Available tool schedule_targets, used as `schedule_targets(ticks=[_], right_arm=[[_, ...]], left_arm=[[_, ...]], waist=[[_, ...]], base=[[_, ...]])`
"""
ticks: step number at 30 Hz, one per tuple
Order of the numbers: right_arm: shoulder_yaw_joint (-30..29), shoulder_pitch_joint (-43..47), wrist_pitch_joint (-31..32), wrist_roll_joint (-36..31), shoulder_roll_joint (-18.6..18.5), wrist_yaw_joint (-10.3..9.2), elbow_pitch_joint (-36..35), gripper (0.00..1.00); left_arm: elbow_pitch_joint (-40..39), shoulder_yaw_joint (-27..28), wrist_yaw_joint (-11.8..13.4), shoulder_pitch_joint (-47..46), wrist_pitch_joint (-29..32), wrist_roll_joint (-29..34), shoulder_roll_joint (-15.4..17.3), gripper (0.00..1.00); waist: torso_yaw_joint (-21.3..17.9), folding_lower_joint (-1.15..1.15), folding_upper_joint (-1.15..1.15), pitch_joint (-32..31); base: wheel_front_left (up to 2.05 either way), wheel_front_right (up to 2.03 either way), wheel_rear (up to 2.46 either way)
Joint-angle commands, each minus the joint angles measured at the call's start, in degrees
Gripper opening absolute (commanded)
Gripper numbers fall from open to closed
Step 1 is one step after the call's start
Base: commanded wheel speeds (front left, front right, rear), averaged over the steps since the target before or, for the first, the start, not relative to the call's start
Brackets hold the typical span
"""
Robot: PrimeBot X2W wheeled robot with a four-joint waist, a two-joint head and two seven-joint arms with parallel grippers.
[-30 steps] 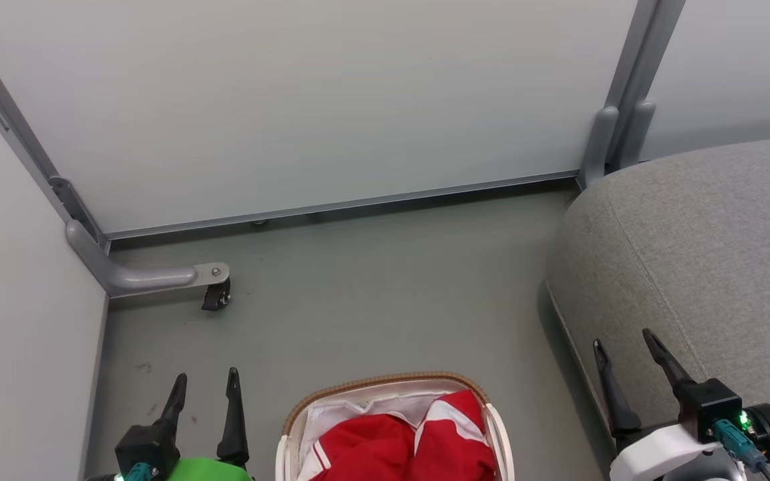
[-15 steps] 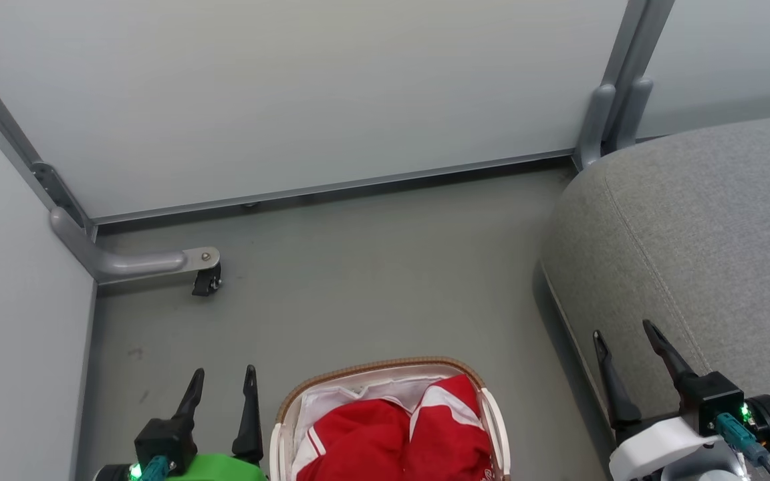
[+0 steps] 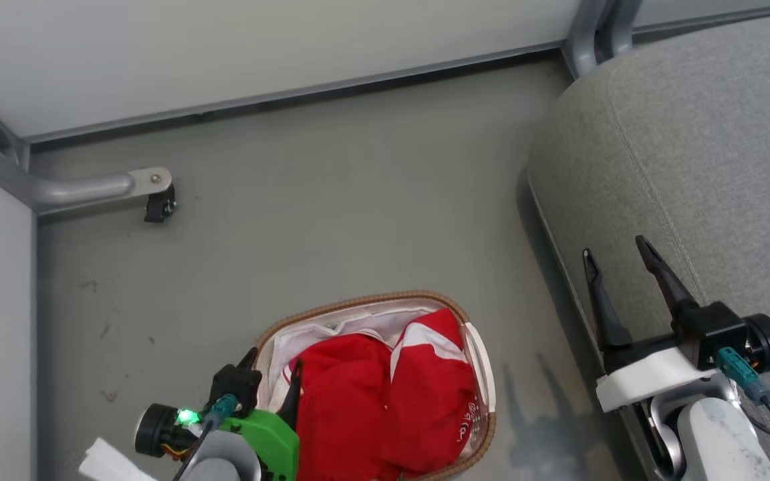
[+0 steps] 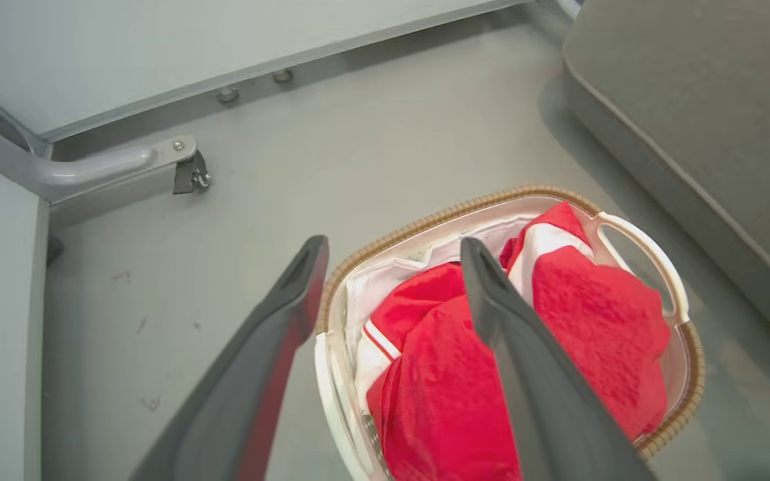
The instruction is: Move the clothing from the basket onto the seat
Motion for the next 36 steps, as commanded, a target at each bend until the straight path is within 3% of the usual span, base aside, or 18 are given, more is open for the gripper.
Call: schedule_targets(ticks=[1, 8, 16, 29, 36], right_arm=[[0.3, -1.7, -0.1, 0.5, -0.2, -0.04, -0.6, 1.00], [1.8, -6.0, -0.1, 1.9, -0.2, -0.04, -1.9, 1.00], [3.2, -9.9, -0.1, 3.7, -0.2, -0.04, -2.9, 1.00], [5.8, -13.8, -0.1, 5.8, -0.2, -0.04, -3.9, 1.00], [8.1, -14.8, -0.1, 4.5, -0.2, -0.04, -4.4, 1.00]], left_arm=[[2.1, -0.8, -0.2, -3.5, 0.2, 0.8, 0.5, 1.00], [14.4, -6.7, -0.9, -13.2, 2.6, 2.3, 0.5, 1.00], [22.5, -12.3, -1.0, -20.7, 4.7, 2.2, 1.3, 1.00], [28.6, -16.0, -1.0, -27.8, 8.8, 1.1, 3.5, 1.00], [29.8, -16.4, 1.5, -29.7, 12.9, 1.0, 4.7, 1.00]], waist=[[-3.0, 0.00, 0.00, 7.7], [-5.4, 0.00, 0.00, 16.6], [-7.9, 0.00, 0.00, 23.7], [-10.2, 0.00, 0.00, 30.3], [-11.1, 0.00, 0.00, 32.7]], base=[[0.00, 0.00, 0.00], [0.00, 0.00, 0.00], [0.00, 0.00, 0.00], [0.00, 0.00, 0.00], [0.00, 0.00, 0.00]])
